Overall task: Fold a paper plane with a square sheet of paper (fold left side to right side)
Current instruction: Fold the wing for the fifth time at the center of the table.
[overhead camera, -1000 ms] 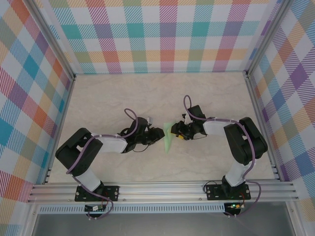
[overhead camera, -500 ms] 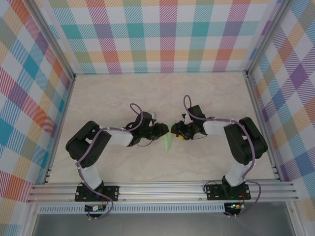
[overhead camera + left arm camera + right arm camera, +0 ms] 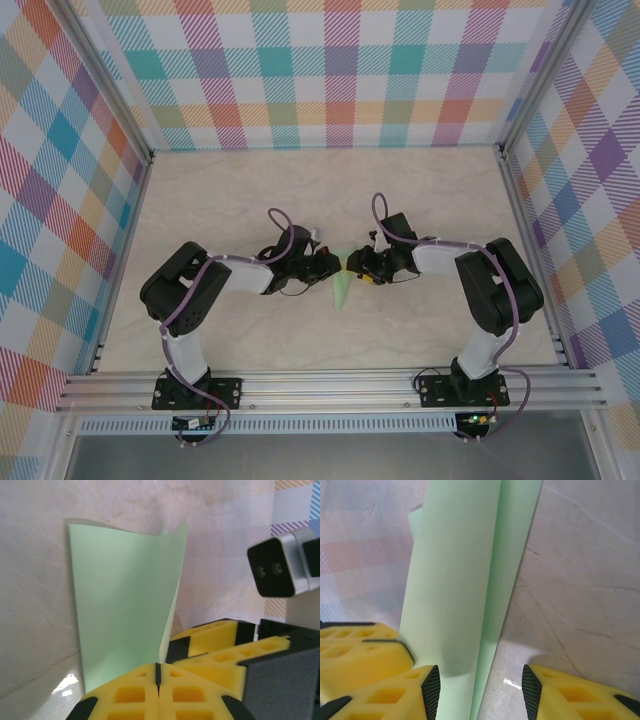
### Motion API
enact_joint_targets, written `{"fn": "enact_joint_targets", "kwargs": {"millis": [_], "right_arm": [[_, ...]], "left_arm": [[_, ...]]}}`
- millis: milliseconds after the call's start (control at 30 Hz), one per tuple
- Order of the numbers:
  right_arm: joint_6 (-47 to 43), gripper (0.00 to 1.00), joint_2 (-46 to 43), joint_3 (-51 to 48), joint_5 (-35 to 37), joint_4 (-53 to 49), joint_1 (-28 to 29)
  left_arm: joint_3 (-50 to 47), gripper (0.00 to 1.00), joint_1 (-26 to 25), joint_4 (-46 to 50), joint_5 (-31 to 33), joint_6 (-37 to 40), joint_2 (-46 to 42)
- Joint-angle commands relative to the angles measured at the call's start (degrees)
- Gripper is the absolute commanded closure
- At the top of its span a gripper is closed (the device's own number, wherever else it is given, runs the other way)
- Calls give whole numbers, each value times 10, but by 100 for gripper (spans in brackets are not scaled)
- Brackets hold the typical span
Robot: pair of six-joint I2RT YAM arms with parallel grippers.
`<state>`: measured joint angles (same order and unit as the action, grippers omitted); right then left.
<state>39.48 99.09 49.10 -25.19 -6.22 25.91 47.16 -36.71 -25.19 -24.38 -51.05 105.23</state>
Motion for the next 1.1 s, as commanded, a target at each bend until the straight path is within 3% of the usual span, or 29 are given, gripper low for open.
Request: {"fn": "enact_joint_targets", "kwargs": {"millis": [0,133,467,700,1067], "right_arm": [[-23,48,-43,21,8,-42,-12],[-10,37,-55,37,-4,-38,-29],[44,7,16,96,-31,-5,-28],[48,0,61,137,-39,-14,-20],[32,0,107,192,-7,-73,-7]], "left_arm": [[13,100,14,14,1,30,1],[15,100,16,17,-6,42,1],[17,100,16,27,-7,55,-1],[18,100,16,26,-7,54,0],[17,100,16,25,-5,57,1]]}}
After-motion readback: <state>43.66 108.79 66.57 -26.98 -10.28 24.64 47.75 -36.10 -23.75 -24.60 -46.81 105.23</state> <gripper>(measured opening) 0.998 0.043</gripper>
